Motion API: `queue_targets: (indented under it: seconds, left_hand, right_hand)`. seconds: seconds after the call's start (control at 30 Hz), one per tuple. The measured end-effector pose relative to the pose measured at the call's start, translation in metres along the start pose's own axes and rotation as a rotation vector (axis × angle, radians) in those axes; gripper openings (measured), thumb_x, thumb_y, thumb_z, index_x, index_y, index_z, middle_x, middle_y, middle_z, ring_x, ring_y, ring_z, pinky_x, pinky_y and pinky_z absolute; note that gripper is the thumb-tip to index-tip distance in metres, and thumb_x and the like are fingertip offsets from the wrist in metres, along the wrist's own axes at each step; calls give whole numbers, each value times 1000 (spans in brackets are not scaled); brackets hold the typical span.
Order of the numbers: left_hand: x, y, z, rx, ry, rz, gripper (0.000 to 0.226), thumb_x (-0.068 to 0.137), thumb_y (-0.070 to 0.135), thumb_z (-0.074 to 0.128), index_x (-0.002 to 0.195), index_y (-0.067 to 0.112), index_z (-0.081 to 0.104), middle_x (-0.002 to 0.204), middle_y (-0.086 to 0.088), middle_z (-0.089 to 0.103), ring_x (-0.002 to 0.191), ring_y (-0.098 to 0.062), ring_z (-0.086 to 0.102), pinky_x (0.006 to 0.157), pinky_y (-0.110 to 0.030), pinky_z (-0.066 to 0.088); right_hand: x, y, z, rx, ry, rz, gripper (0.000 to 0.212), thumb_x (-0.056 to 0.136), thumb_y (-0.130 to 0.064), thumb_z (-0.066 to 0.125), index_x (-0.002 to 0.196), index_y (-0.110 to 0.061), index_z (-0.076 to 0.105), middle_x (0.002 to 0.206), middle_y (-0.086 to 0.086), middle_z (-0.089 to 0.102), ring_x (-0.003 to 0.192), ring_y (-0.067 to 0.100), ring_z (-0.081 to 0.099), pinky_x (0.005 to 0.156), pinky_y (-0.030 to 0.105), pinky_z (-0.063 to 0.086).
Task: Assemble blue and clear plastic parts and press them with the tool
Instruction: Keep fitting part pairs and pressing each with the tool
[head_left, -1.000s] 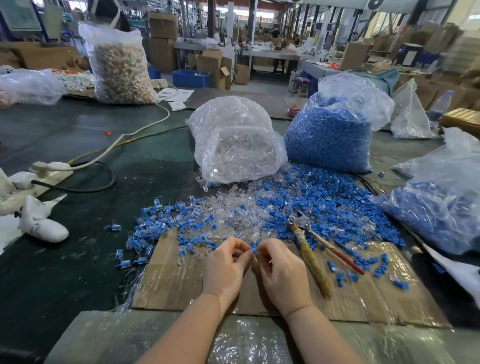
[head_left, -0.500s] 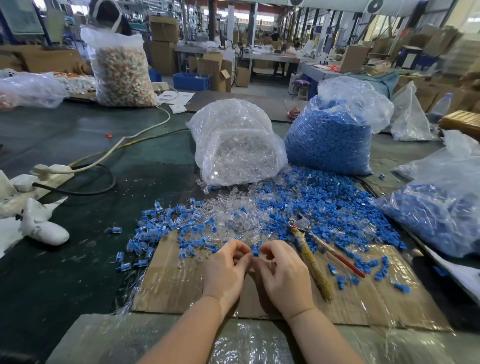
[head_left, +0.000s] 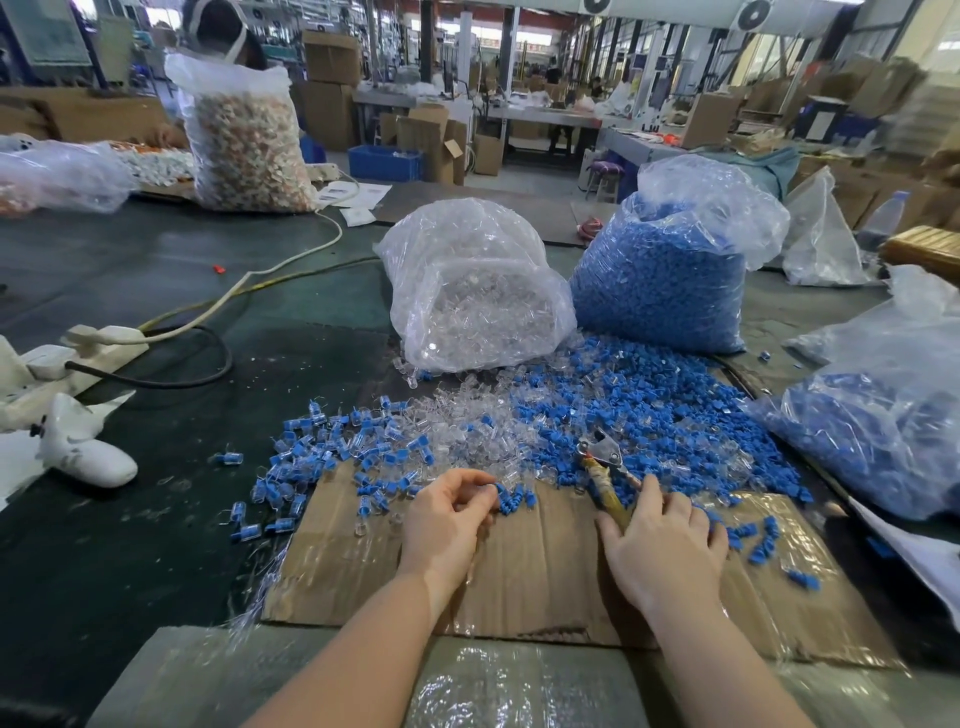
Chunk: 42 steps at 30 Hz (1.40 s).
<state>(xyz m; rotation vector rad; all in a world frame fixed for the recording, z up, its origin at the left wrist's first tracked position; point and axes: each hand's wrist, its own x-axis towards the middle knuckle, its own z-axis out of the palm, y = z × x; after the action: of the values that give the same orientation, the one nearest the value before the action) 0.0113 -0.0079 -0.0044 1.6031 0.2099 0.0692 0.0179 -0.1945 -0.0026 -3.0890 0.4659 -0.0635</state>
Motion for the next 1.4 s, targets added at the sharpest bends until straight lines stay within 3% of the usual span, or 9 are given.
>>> queue_targets:
  seconds: [0.13,0.3,0.43,0.53,0.67,0.9,1.03,1.2,1.4]
  left_hand:
    - [2,1,1,53,32,-3,13,86,4,61,92,15,65,81,-4,67,66,-6,61,60,-13,50]
    - [6,7,-1,-83,32,-83,12,87,2,58,95,11,60,82,-6,66,62,-11,59,60,-25,52]
    - [10,12,-2,-110,47,-117,7,88,7,59,94,12,59,78,-4,65,52,-6,55,48,-22,46]
    - [14,17,-5,-153,47,-137,7,88,7,60,93,11,60,77,-4,65,50,-6,54,42,-21,43]
    - [21,22,-8,-109,47,-141,7,88,8,60,92,13,62,84,-6,67,52,-6,55,45,-21,43]
    - [29,32,-14,-53,64,-154,7,88,5,58,89,11,61,84,-8,64,55,-7,55,42,-14,42]
    - [31,39,-16,-52,61,-159,7,89,2,57,87,8,60,75,-7,62,55,-11,55,42,-15,43]
    - [32,42,-16,5,47,-146,8,89,2,56,86,8,59,76,-8,62,58,-12,56,45,-16,47]
    - [32,40,-15,21,37,-157,11,88,-1,57,82,8,59,73,-9,62,56,-12,57,47,-16,48]
  right_hand:
    - [-2,-4,-6,-58,114,-53,56,95,-49,32,139,-14,30,130,9,46,118,26,44,98,37,37]
    - [-3,-9,-27,-29,134,-210,56,96,-52,25,140,-17,30,128,4,49,111,21,50,92,30,41]
    - [-9,-22,-45,315,-76,-368,30,98,-45,32,102,-21,51,93,-5,53,84,12,50,69,24,42]
    - [-14,-30,-56,711,-382,-332,31,96,-30,43,69,-16,42,69,1,46,62,18,42,57,30,30]
    - [-21,-33,-67,949,-664,-252,26,96,-25,43,73,-13,42,76,11,42,70,21,41,63,33,32]
    - [-21,-33,-70,999,-825,-206,7,91,-14,50,88,-8,49,83,8,51,74,20,52,67,30,47]
    - [-22,-31,-70,934,-853,-230,19,84,4,48,95,-11,49,90,8,48,82,20,50,72,31,45]
    - [-24,-33,-71,896,-851,-245,23,82,6,45,92,-14,51,92,9,46,86,21,47,76,34,44]
    - [-26,-32,-68,923,-857,-244,24,83,9,41,98,-8,50,89,10,46,76,19,49,61,27,45]
